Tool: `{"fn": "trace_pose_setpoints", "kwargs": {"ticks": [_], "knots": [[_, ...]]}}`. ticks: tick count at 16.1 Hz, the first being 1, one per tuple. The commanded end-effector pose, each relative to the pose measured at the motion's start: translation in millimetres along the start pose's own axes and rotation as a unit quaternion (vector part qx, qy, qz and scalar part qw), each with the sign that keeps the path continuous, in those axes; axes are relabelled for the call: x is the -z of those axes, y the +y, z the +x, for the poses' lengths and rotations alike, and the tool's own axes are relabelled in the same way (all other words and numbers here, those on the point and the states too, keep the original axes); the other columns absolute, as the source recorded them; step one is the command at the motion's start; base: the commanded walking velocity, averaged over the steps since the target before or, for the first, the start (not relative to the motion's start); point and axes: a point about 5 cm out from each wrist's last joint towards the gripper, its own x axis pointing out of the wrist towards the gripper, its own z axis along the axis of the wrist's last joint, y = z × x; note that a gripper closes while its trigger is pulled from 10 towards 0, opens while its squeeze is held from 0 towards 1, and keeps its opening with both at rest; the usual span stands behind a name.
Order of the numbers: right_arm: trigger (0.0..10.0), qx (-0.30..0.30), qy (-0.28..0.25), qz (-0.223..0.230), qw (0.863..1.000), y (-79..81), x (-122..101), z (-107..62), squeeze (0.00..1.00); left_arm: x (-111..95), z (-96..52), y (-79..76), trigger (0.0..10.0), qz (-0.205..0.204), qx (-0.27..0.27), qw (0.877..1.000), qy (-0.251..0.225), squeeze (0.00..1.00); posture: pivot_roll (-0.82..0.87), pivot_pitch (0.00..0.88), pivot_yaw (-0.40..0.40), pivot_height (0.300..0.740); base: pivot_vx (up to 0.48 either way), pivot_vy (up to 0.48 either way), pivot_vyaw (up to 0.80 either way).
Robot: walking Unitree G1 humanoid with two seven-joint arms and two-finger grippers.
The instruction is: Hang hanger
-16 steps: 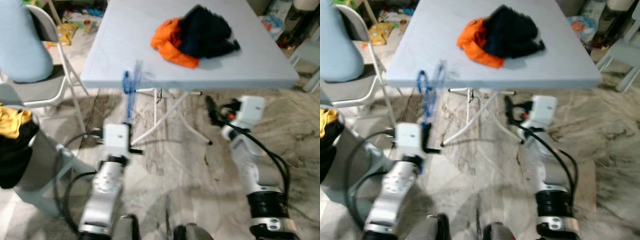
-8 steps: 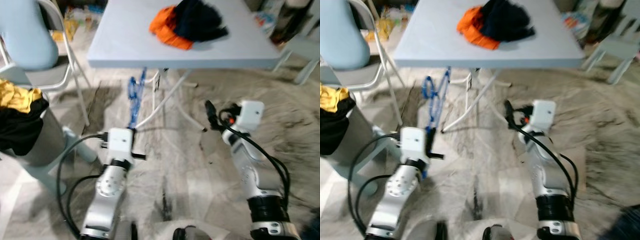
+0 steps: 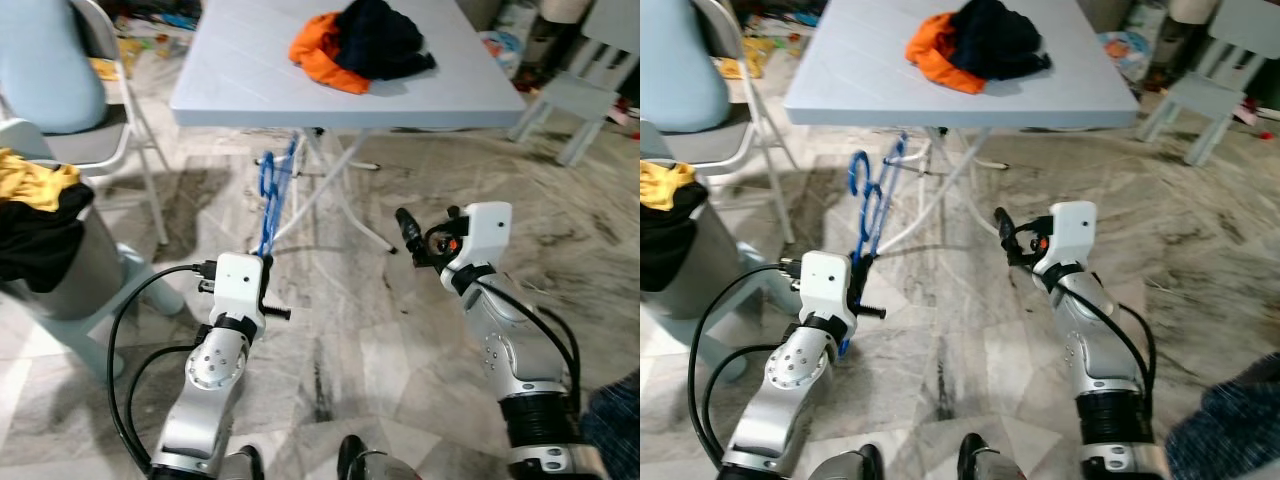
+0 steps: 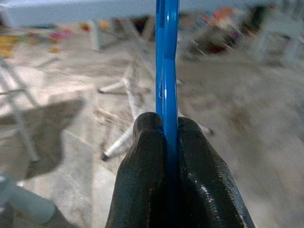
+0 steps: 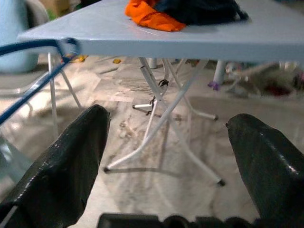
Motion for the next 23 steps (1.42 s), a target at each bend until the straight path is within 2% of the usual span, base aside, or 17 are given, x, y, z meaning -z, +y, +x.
{"fn": "trace_pose_setpoints", "kwargs": {"ticks": [1, 2, 3, 4, 5, 7, 8, 9, 10, 11, 12, 14, 18, 19, 20, 21, 23], "knots": [[10.0, -0.045, 0.0, -0.033, 0.998, 4.0, 0, -0.7, 0.0, 3, -1.7, -4.0, 10.0, 0.012, 0.045, 0.999, 0.014, 0.0, 0.01, 0.185, -0.034, 0.74, 0.0, 0.0, 0.0], [10.0, -0.093, -0.001, -0.06, 0.994, 5.1, -1, -3.3, 0.0, 8, -6.7, -3.4, 10.0, 0.013, 0.087, 0.996, 0.035, 0.0, 0.01, 0.186, -0.032, 0.74, 0.0, 0.0, 0.0], [10.0, -0.164, 0.009, -0.125, 0.979, 2.1, -1, -7.6, 0.0, 17, -14.4, -2.2, 10.0, 0.053, 0.147, 0.986, 0.053, 0.0, 0.02, 0.186, -0.031, 0.74, 0.0, 0.0, 0.0], [10.0, -0.204, 0.024, -0.154, 0.967, -1.1, 0, -10.1, 0.0, 23, -20.9, -2.3, 10.0, 0.082, 0.191, 0.976, 0.065, 0.0, 0.01, 0.185, -0.032, 0.74, 0.0, 0.0, 0.0], [10.0, -0.259, 0.044, -0.196, 0.945, -6.8, -1, -12.6, 0.0, 29, -30.1, -3.2, 10.0, 0.095, 0.246, 0.96, 0.089, 0.0, 0.02, 0.186, -0.033, 0.74, 0.0, 0.0, 0.0], [10.0, -0.32, 0.06, -0.244, 0.914, -9.0, -4, -14.5, 0.0, 30, -36.5, -8.4, 10.0, 0.135, 0.303, 0.939, 0.089, 0.0, 0.02, 0.184, -0.036, 0.74, 0.0, 0.0, 0.0], [10.0, -0.357, 0.069, -0.276, 0.89, -8.5, -4, -16.2, 0.0, 29, -36.8, -11.7, 10.0, 0.149, 0.318, 0.932, 0.087, 0.0, 0.02, 0.182, -0.038, 0.74, 0.0, 0.0, 0.0], [10.0, -0.403, 0.094, -0.328, 0.849, -9.3, 1, -21.6, 0.0, 25, -36.2, -15.6, 10.0, 0.166, 0.33, 0.926, 0.077, 0.0, 0.03, 0.184, -0.041, 0.74, 0.0, 0.0, 0.0], [10.0, -0.426, 0.112, -0.359, 0.823, -11.4, 5, -25.7, 0.0, 23, -36.7, -18.1, 10.0, 0.179, 0.341, 0.92, 0.07, 0.0, 0.03, 0.185, -0.042, 0.74, 0.0, 0.0, 0.0], [10.0, -0.444, 0.128, -0.374, 0.804, -13.4, 10, -29.2, 0.0, 22, -37.8, -20.1, 10.0, 0.189, 0.35, 0.915, 0.067, 0.0, 0.03, 0.185, -0.042, 0.74, 0.0, 0.0, 0.0], [10.0, -0.452, 0.132, -0.371, 0.801, -13.2, 11, -30.6, 0.0, 22, -37.9, -20.1, 10.0, 0.191, 0.351, 0.914, 0.068, 0.0, 0.03, 0.185, -0.042, 0.74, 0.0, 0.0, 0.0], [10.0, -0.482, 0.155, -0.376, 0.776, -13.3, 20, -38.4, 0.0, 20, -39.1, -20.5, 10.0, 0.214, 0.362, 0.906, 0.054, 0.0, 0.02, 0.185, -0.041, 0.74, 0.0, 0.0, 0.0], [10.0, -0.497, 0.158, -0.401, 0.753, -9.5, 29, -38.5, 0.0, 18, -39.6, -22.4, 10.0, 0.244, 0.383, 0.89, 0.044, 0.0, 0.02, 0.185, -0.041, 0.74, 0.0, 0.0, 0.0], [4.4, -0.501, 0.16, -0.405, 0.748, -7.1, 33, -38.3, 0.0, 17, -39.5, -23.8, 10.0, 0.248, 0.383, 0.889, 0.04, 0.0, 0.01, 0.183, -0.044, 0.74, 0.0, 0.0, 0.0], [1.9, -0.501, 0.161, -0.406, 0.748, -6.5, 34, -37.7, 0.0, 17, -39.5, -24.1, 10.0, 0.249, 0.384, 0.888, 0.04, 0.0, 0.01, 0.181, -0.046, 0.74, 0.0, 0.0, 0.0], [0.0, -0.494, 0.161, -0.421, 0.743, -4.9, 36, -33.6, 0.0, 17, -39.2, -25.1, 10.0, 0.25, 0.385, 0.888, 0.038, 0.0, 0.01, 0.18, -0.05, 0.74, 0.0, 0.0, 0.0], [0.0, -0.48, 0.186, -0.438, 0.737, -6.5, 44, -29.4, 0.0, 17, -39.0, -25.6, 10.0, 0.254, 0.385, 0.887, 0.036, 0.0, 0.02, 0.179, -0.052, 0.74, 0.0, 0.0, 0.0]]}}
